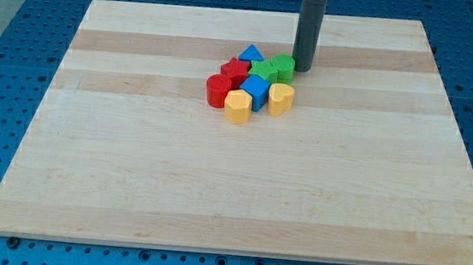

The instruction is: Push the blue triangle along with a group of blocks down and right a bit

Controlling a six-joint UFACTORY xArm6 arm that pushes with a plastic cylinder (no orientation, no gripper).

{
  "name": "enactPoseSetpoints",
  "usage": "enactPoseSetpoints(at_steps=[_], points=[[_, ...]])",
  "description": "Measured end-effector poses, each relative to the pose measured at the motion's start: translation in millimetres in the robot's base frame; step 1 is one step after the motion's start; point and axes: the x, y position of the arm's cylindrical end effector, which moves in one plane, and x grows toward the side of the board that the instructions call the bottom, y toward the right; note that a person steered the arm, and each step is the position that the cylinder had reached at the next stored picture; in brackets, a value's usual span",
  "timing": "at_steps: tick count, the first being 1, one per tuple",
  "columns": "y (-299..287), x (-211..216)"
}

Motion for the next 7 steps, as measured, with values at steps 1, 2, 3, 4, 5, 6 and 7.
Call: enactPoseSetpoints(at_steps=[1,2,3,4,5,6,7], points=[[-8,0],[-8,0],[-8,-33],[-21,-46],[-58,-45],[-76,-41],[-76,-24]])
